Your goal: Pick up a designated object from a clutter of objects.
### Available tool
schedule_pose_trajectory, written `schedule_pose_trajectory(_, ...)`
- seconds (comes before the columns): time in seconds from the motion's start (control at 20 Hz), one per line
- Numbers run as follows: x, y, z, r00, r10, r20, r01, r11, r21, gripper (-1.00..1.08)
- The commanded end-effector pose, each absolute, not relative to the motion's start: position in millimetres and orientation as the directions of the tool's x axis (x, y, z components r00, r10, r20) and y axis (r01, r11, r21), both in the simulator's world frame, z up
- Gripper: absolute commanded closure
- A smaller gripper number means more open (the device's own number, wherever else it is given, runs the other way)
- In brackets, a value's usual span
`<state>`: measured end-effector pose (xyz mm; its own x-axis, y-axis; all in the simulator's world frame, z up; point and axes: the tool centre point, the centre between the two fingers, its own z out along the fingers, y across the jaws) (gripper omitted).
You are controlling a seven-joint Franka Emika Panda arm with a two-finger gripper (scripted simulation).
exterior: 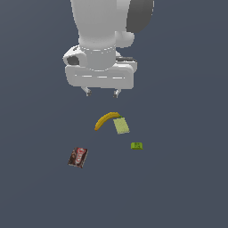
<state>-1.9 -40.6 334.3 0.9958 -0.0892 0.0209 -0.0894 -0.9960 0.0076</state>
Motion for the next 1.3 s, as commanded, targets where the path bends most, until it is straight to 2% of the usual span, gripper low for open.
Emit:
schedule_pose_trajectory(0.0,-2,-41,334,0.996,-0.089,0.021,-0.089,-0.996,0.008,-0.92)
schedule_pose_trajectory(0.8,-5,-48,336,0.999,-0.046,0.013,-0.046,-0.999,0.026,-0.92)
schedule_pose_trajectory(1.25,-2,-37,298,1.000,-0.005,0.011,-0.005,-1.000,0.027,-0.92)
